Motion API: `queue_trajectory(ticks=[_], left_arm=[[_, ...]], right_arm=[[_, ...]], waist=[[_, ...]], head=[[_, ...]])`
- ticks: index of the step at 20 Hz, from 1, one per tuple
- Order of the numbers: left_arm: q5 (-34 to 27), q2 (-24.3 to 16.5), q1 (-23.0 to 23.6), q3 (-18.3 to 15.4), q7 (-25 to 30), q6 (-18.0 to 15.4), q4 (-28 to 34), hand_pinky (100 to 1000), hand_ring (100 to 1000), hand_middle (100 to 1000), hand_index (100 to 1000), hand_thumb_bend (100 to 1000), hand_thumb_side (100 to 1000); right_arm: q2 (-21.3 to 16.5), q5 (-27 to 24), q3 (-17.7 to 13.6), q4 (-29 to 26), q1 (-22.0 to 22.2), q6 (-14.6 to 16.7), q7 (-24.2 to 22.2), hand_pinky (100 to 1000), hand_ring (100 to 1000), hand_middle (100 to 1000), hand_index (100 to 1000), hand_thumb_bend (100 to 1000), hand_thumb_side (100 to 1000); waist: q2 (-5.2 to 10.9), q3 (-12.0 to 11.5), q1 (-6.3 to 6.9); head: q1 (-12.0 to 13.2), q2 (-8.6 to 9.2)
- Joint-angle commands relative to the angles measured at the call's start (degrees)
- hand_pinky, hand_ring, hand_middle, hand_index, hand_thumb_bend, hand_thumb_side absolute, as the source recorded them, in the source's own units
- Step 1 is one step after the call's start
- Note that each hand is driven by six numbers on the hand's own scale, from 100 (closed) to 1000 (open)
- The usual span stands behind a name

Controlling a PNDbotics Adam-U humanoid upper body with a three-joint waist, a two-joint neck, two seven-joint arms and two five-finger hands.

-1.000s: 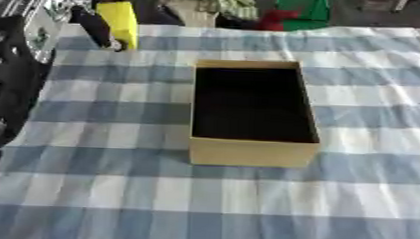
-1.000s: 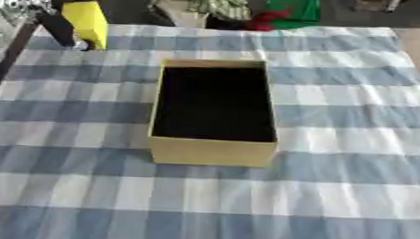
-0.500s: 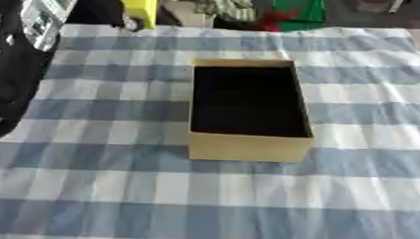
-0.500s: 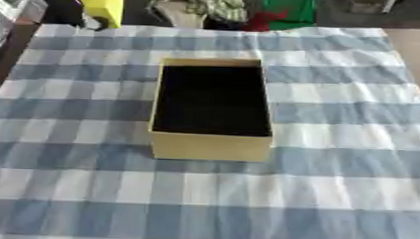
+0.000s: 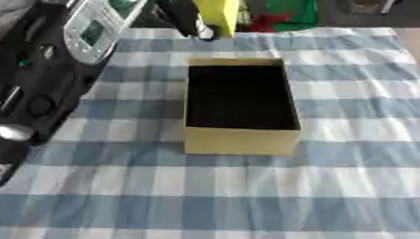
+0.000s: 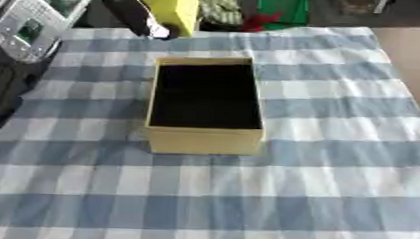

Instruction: Pick up objects on the table and place them in the box.

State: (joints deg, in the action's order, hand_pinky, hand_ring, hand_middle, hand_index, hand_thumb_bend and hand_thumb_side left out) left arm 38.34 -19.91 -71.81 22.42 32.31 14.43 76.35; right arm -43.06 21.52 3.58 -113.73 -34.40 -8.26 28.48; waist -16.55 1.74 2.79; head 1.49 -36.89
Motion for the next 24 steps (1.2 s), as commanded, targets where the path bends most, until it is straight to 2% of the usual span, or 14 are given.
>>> queue_trajectory(ticks=[1,7,8,12,16,19,21,23,24], left_arm=[[-1.9,1.2,-0.6,0.5,-0.7,1.6,-0.1,727,618,541,665,199,100],[-5.3,2.5,0.0,1.8,-0.7,2.9,-0.5,738,641,572,703,235,100],[-5.7,2.7,0.0,1.9,-0.7,3.0,-0.6,744,652,586,715,278,100],[-6.5,3.1,0.6,2.8,0.8,2.0,-2.5,758,685,625,749,366,100],[-6.8,3.0,1.2,2.8,3.3,0.7,-4.3,774,709,651,770,402,105],[-7.5,2.6,1.4,2.5,6.6,-0.1,-5.2,788,734,678,788,446,173],[-7.4,2.4,1.5,2.2,8.7,-0.7,-5.2,817,764,713,815,516,251],[-7.1,2.1,1.5,1.8,10.8,-1.5,-5.2,825,770,716,816,551,268],[-6.9,2.0,1.5,1.7,11.5,-1.9,-5.1,839,785,736,832,609,319]], right_arm=[[-0.8,-0.6,-0.3,-0.9,-1.3,-0.2,0.0,818,802,791,811,100,733],[-0.7,-0.6,-0.2,-0.9,-1.9,-0.4,0.0,818,802,791,811,100,732],[-0.7,-0.6,-0.1,-0.9,-1.9,-0.4,0.0,818,802,791,811,100,731],[-0.4,-0.7,-0.1,-0.9,-2.1,-0.4,0.1,818,802,791,812,100,730],[-0.4,-0.8,-0.2,-0.9,-2.2,-0.4,0.4,818,802,791,812,100,727],[-0.4,-0.9,-0.3,-0.9,-2.3,-0.6,0.7,818,801,791,812,100,725],[-0.5,-1.0,-0.4,-0.9,-2.3,-0.8,0.8,818,801,791,812,100,726],[-0.5,-1.1,-0.4,-0.9,-2.2,-0.8,0.9,818,801,791,812,100,725],[-0.5,-1.1,-0.4,-0.9,-2.2,-0.9,1.0,818,801,791,812,100,725]], waist=[[1.52,0.1,-0.17],[1.26,0.3,-0.07],[1.21,0.4,-0.07],[0.99,0.7,-0.05],[0.76,0.8,-0.09],[0.57,0.9,-0.05],[0.47,0.8,-0.05],[0.42,0.7,-0.06],[0.37,0.7,-0.07]], head=[[-0.9,-1.51],[-2.9,-3.27],[-3.0,-3.36],[-3.0,-3.2],[-3.5,-3.75],[-3.6,-4.41],[-3.7,-4.68],[-3.7,-4.68],[-3.7,-4.6]])
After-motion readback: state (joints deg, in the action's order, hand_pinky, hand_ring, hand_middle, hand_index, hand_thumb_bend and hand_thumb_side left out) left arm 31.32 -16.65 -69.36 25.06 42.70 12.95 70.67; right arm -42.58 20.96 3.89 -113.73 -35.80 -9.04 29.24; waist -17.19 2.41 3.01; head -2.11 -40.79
